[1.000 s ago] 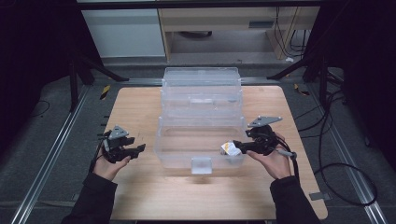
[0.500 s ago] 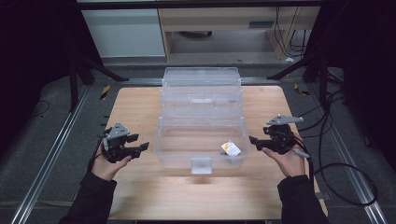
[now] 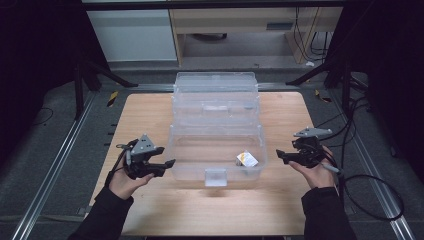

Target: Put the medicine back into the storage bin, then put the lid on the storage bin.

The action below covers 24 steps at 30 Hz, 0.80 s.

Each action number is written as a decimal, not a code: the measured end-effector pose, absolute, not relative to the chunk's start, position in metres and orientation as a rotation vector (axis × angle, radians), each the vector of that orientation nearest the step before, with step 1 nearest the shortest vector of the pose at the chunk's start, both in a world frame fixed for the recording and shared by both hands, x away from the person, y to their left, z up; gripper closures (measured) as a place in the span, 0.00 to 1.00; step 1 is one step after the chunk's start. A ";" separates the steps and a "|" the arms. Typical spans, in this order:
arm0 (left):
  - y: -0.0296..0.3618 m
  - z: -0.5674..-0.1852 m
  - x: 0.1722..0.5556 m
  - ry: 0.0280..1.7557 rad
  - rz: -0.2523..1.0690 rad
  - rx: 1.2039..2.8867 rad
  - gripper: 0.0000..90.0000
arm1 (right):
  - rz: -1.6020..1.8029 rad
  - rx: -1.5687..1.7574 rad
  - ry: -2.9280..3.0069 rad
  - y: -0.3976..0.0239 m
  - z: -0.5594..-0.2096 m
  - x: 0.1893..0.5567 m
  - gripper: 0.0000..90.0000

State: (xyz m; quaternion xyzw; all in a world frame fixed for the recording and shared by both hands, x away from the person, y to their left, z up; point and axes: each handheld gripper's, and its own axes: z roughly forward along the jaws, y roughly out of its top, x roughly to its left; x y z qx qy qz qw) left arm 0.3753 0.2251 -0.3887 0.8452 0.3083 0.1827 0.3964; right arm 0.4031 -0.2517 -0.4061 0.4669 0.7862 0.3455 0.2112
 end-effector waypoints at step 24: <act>0.171 -0.390 0.368 0.585 0.397 2.305 0.40 | 0.870 1.264 2.205 -0.263 -0.410 0.402 0.35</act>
